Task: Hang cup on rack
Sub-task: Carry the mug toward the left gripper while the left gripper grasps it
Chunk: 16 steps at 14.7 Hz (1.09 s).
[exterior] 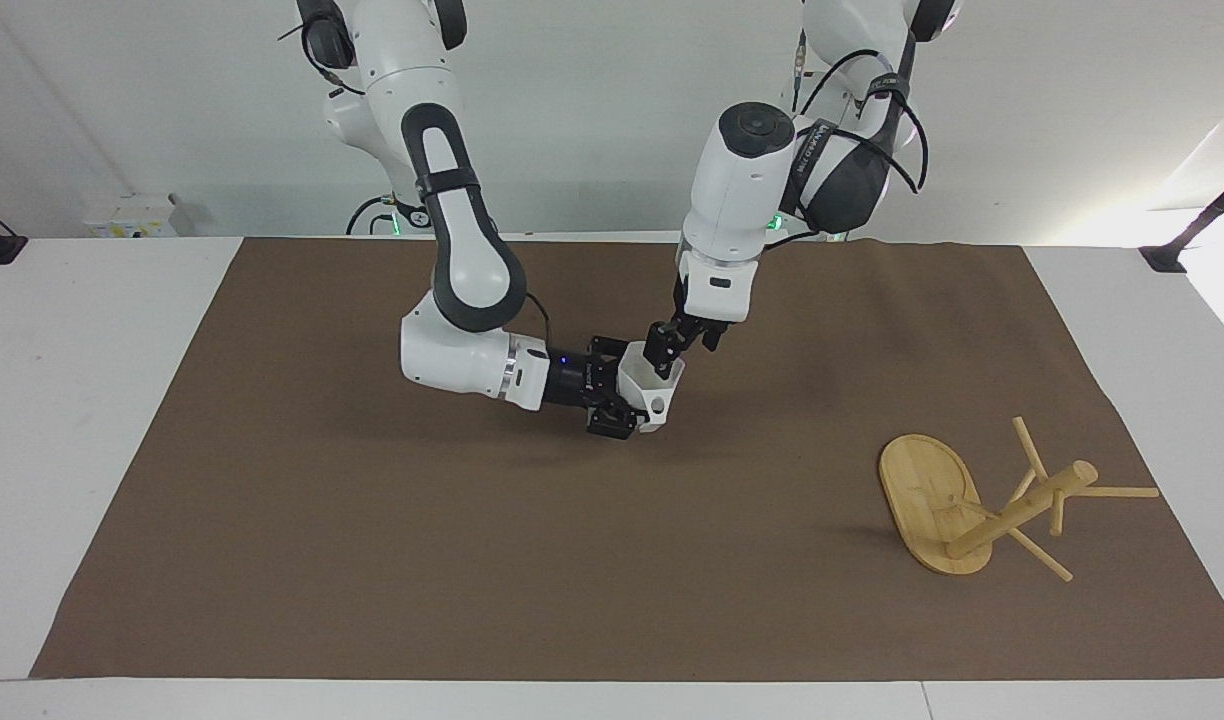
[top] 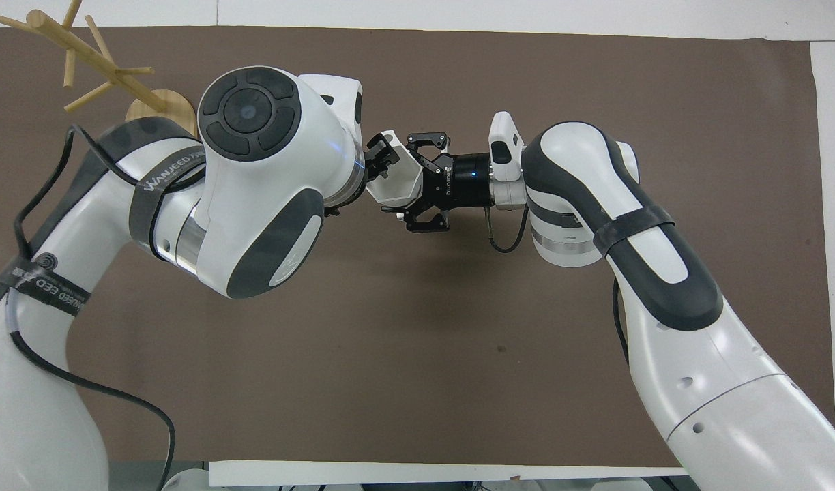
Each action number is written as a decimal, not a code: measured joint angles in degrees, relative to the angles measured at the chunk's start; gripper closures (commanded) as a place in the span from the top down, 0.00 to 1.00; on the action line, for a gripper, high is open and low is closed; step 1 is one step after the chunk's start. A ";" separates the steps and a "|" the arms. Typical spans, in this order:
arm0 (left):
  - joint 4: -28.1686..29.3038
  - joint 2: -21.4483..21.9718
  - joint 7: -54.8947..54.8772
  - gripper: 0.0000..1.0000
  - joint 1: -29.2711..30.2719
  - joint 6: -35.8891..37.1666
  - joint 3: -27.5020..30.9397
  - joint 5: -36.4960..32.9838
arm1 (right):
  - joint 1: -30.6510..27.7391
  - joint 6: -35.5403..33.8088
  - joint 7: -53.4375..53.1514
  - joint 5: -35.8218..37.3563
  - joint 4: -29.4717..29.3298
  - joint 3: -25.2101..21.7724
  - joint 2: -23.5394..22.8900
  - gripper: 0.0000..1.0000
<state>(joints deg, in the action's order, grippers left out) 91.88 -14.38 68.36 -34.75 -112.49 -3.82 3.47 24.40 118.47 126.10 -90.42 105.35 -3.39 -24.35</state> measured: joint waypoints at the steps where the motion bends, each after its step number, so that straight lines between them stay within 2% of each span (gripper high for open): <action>1: 0.08 0.00 -0.01 0.00 -0.04 -0.16 0.00 1.05 | 0.00 0.00 0.00 0.00 0.00 0.00 0.00 0.34; 9: 0.44 -0.01 -2.45 0.00 -0.14 -2.87 0.19 2.20 | 0.06 0.76 0.00 -0.62 0.04 0.06 0.05 0.36; 10: 0.50 -0.01 -2.47 0.00 -0.14 -3.03 0.21 2.23 | 0.07 0.91 0.00 -0.62 0.04 0.07 0.06 0.42; 11: 0.54 -0.01 -2.48 0.00 -0.14 -3.20 0.20 2.23 | 0.06 0.96 0.00 -0.63 0.04 0.05 0.07 0.56; 12: 0.58 -0.01 -2.49 0.00 -0.15 -3.42 0.20 2.23 | 0.04 1.02 0.01 -0.63 0.04 0.03 0.10 1.00; 16: 0.82 -0.06 -3.19 0.00 -0.17 -4.56 0.21 2.06 | -0.81 0.40 -0.21 -0.68 0.09 -0.10 0.35 0.99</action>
<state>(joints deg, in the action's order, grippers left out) 92.70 -14.44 65.17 -34.92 -117.04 -3.61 5.53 23.60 118.87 125.89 -91.10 105.44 -3.49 -24.00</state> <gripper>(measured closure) 0.965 0.013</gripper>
